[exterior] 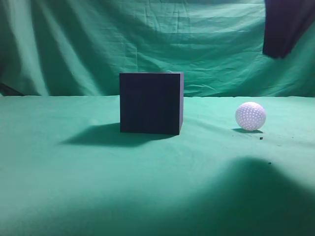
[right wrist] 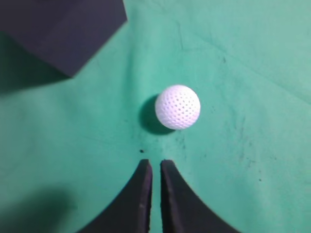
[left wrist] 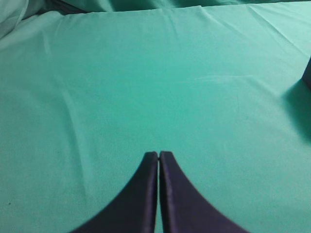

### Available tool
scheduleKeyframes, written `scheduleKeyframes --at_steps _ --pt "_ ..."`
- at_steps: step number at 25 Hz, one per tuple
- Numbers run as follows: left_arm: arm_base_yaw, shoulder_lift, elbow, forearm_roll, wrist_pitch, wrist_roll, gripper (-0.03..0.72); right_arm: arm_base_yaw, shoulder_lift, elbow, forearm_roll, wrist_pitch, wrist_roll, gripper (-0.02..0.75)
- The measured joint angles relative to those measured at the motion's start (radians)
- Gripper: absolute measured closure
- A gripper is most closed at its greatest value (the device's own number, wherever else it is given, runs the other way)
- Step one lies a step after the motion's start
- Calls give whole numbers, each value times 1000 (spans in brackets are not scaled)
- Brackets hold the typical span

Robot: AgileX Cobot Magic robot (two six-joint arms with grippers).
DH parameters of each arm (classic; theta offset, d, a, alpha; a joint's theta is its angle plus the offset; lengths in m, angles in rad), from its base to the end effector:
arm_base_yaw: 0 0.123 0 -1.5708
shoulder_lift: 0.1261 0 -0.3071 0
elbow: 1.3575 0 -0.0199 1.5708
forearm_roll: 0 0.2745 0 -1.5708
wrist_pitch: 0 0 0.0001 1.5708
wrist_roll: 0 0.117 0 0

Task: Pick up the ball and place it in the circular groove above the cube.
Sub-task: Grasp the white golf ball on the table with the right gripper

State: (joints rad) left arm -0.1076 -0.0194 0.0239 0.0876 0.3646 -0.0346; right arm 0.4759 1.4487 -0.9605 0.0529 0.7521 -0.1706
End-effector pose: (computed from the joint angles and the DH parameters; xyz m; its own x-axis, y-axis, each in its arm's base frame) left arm 0.0788 -0.0048 0.1657 -0.2714 0.0768 -0.9594 0.0905 0.9944 0.0540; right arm 0.2728 0.1454 0.2344 -0.7432 -0.5310 -0.4071 -0.5737 0.8188 -0.0207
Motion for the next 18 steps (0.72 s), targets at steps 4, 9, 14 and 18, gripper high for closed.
scheduleKeyframes --at_steps 4,9,14,18 --pt "0 0 0 0 0 0 688 21 140 -106 -82 80 41 638" --pt "0 0 0 0 0 0 688 21 245 -167 -91 80 100 349" --pt "0 0 0 0 0 0 688 21 310 -176 -111 15 169 225" --pt "0 0 0 0 0 0 688 21 348 -178 -113 -31 184 225"
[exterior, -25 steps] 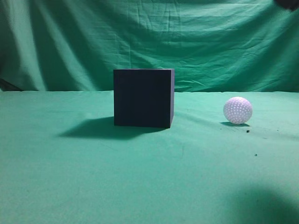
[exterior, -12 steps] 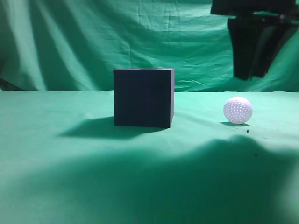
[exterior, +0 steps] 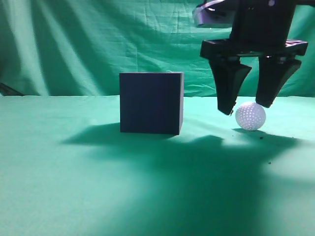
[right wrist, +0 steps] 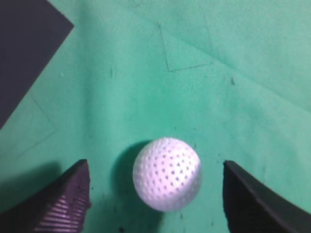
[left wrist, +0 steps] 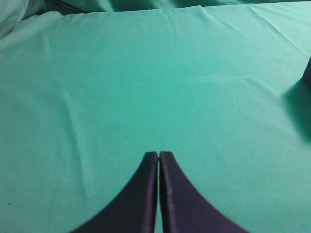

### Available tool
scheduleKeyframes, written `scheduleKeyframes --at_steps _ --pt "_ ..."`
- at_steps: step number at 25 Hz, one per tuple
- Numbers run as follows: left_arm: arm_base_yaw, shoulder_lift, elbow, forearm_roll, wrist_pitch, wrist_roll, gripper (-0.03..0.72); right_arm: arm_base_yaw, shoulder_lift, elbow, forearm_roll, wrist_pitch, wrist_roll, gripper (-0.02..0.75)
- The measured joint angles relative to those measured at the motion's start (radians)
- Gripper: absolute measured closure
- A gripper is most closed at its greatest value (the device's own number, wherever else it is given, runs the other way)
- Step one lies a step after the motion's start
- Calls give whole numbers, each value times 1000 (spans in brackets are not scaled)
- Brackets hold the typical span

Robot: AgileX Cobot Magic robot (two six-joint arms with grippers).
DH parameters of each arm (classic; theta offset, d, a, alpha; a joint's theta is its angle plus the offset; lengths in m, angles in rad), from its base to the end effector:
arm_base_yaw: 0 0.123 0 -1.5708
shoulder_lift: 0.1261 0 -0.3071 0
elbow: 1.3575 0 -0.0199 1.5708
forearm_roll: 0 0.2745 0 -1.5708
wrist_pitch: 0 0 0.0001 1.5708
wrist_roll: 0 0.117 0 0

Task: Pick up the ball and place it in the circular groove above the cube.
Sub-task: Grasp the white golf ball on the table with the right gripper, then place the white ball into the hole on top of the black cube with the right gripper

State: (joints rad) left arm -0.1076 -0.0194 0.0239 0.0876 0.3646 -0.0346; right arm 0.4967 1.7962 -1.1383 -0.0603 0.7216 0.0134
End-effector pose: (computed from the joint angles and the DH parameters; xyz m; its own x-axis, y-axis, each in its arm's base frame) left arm 0.0788 -0.0048 0.1657 -0.2714 0.0768 -0.9594 0.0905 0.9944 0.0540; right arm 0.3360 0.1768 0.1674 -0.8298 -0.4860 -0.2744 -0.4932 0.8686 -0.0470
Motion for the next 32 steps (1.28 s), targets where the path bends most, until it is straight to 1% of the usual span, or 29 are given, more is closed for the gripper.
scheduleKeyframes --at_steps 8,12,13,14,17,20,23,25,27,30,32 --pt "0 0 0 0 0 0 688 0 48 0 -25 -22 18 225" --pt "0 0 0 0 0 0 688 0 52 0 -34 -22 24 425" --pt "0 0 0 0 0 0 688 0 52 0 -41 -22 24 443" --pt "0 0 0 0 0 0 688 0 52 -2 -50 -22 26 428" --pt "0 0 0 0 0 0 688 0 52 -19 -67 -2 59 428" --pt "0 0 0 0 0 0 688 0 38 -86 -66 51 84 428" --pt "0 0 0 0 0 0 688 15 -21 -173 -33 89 91 428" --pt "0 0 0 0 0 0 688 43 -60 -224 0 92 93 428" --pt "0 0 0 0 0 0 688 90 -80 -265 19 92 93 428" --pt "0 0 0 0 0 0 688 162 -77 -280 30 81 61 428" --pt "0 0 0 0 0 0 688 193 -57 -280 36 77 46 428"
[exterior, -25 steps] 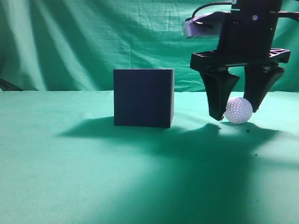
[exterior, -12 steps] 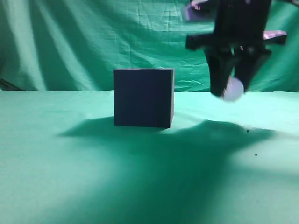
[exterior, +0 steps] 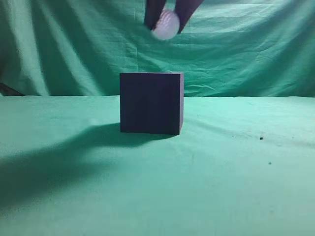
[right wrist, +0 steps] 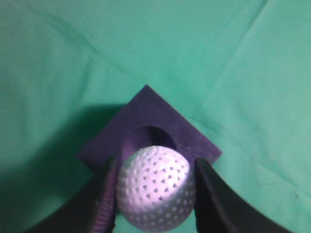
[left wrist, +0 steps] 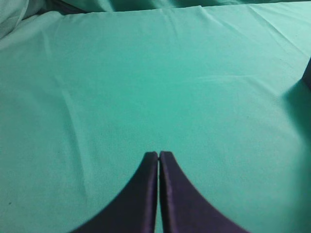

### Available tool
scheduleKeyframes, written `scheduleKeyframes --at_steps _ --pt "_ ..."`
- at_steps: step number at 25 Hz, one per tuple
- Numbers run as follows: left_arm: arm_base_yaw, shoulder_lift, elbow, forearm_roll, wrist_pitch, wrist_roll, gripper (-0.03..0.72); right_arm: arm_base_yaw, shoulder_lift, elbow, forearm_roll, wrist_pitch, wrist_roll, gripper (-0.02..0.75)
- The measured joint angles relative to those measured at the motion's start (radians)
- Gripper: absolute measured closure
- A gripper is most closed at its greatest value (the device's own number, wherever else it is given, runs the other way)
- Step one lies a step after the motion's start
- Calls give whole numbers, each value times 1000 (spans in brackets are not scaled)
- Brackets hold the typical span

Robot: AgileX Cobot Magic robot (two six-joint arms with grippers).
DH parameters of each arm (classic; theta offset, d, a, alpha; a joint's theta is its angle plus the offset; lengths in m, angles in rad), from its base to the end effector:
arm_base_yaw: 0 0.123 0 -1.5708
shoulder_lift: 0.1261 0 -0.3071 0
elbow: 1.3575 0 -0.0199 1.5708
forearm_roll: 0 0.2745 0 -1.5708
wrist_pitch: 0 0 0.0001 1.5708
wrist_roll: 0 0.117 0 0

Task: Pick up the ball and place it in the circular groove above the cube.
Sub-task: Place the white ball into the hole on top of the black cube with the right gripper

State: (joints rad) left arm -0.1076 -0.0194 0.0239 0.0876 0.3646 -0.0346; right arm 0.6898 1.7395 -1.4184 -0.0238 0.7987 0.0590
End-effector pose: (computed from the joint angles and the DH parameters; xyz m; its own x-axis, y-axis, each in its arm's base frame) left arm 0.0788 -0.0048 0.1657 -0.2714 0.0768 -0.9594 0.0905 0.9944 0.0540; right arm 0.3258 0.2662 0.2721 -0.6884 -0.5130 -0.5129 -0.6009 0.7993 0.0071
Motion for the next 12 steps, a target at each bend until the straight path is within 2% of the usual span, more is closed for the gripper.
scheduleKeyframes --at_steps 12 --pt "0 0 0 0 0 0 688 15 105 0 -2 -80 -12 428"
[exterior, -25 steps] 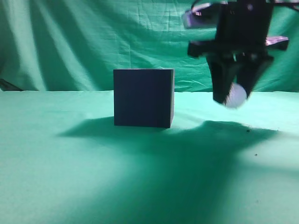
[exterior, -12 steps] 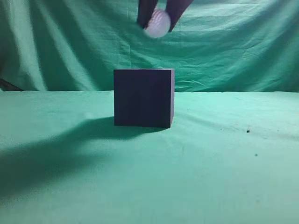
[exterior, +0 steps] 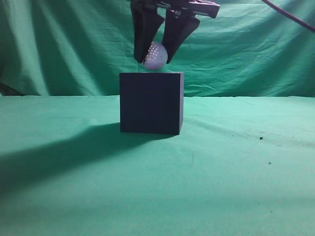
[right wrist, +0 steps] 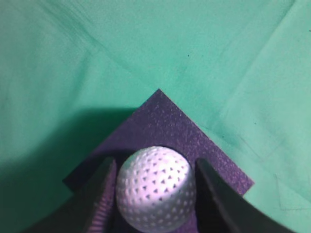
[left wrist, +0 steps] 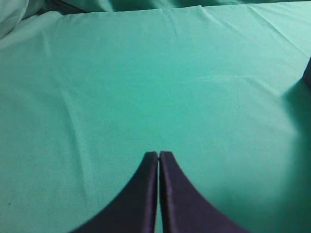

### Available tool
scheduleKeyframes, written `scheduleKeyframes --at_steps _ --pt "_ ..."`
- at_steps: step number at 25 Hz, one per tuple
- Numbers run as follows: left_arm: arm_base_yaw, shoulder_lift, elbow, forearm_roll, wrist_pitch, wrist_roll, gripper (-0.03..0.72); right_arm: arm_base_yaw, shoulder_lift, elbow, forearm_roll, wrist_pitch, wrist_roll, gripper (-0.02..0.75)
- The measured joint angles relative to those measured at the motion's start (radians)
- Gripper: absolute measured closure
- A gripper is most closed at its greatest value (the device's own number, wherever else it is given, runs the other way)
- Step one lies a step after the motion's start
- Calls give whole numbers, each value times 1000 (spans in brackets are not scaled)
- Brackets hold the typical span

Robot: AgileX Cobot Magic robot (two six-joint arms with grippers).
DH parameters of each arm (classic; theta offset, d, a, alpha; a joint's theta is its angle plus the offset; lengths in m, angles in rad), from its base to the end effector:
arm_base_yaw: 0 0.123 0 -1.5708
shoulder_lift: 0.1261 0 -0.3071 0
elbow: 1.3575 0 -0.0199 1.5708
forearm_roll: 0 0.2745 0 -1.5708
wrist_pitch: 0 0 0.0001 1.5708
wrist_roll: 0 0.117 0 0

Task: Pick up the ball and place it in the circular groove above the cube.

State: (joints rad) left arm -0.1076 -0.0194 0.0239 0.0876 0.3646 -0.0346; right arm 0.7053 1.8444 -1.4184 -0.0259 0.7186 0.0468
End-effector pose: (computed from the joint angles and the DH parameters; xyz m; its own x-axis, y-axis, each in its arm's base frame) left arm 0.0788 -0.0048 0.1657 -0.2714 0.0768 -0.9594 0.0905 0.9944 0.0540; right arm 0.3381 0.2853 0.2315 -0.6805 -0.5435 -0.4915 -0.6234 0.7819 -0.0014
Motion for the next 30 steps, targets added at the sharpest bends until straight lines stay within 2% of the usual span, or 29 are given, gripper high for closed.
scheduleKeyframes --at_steps 4,10,14,17,20,23,27,30 --pt "0 0 0 0 0 0 688 0 14 0 -4 -11 0 428" --pt "0 0 0 0 0 0 688 0 20 -12 -15 -5 0 164" --pt "0 0 0 0 0 0 688 0 12 -89 -21 97 0 164" --pt "0 0 0 0 0 0 688 0 -25 -165 -22 235 6 333" --pt "0 0 0 0 0 0 688 0 -101 -193 -22 340 8 605" --pt "0 0 0 0 0 0 688 0 -197 -195 -22 406 15 738" --pt "0 0 0 0 0 0 688 0 -319 -195 -22 510 36 738" --pt "0 0 0 0 0 0 688 0 -407 -182 -22 528 69 738"
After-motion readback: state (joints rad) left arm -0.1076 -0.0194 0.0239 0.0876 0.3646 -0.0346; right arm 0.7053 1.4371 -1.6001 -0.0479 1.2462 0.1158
